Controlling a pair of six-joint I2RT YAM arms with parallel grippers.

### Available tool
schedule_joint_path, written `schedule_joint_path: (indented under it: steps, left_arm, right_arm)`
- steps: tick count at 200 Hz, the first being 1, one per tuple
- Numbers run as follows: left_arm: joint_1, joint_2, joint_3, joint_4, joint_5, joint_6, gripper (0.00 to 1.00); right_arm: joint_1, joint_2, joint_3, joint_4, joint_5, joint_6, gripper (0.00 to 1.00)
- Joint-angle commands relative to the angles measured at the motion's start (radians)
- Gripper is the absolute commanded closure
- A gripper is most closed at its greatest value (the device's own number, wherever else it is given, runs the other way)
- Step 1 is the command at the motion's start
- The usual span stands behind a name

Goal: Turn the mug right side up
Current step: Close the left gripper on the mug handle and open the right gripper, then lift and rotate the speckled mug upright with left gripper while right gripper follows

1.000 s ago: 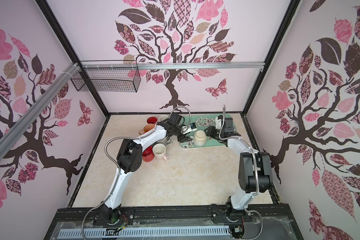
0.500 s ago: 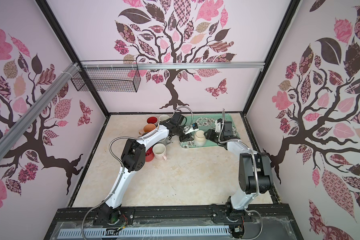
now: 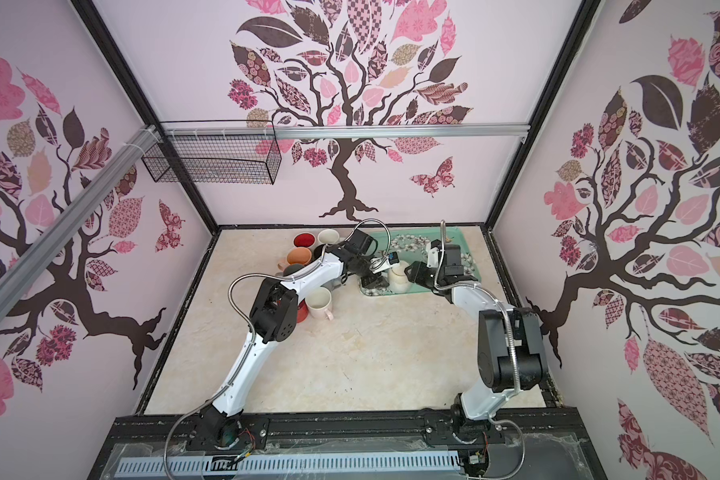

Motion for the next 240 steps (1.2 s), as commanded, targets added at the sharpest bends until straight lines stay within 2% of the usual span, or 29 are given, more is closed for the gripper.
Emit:
schedule_joint_path:
  steps: [1,44,96,138,181,240]
  left_arm:
    - [-0.002,0.009,0.052,-0.008,0.037,-0.009,0.62]
    - [-0.014,-0.033,0.014,-0.006,0.018,0.006,1.0]
    - [-0.036,-0.123,-0.064,0.08,0.001,-0.076,1.0]
    - [-0.018,-0.226,-0.194,0.26,0.043,-0.305,1.0]
    - [0.029,-0.276,-0.265,0.382,0.079,-0.568,1.0]
    - [0.046,-0.317,-0.33,0.505,0.126,-0.799,1.0]
  right_arm:
    - [0.004,-0.043,0.0,0.0,0.001,-0.016,0.47]
    - [0.005,-0.065,-0.016,-0.009,0.007,-0.021,0.47]
    - [0.003,-0.164,-0.102,0.053,0.033,0.027,0.46]
    - [0.002,-0.221,-0.189,0.165,0.002,0.131,0.46]
    - [0.001,-0.259,-0.27,0.272,-0.047,0.231,0.46]
    - [0.002,-0.305,-0.355,0.408,-0.101,0.341,0.46]
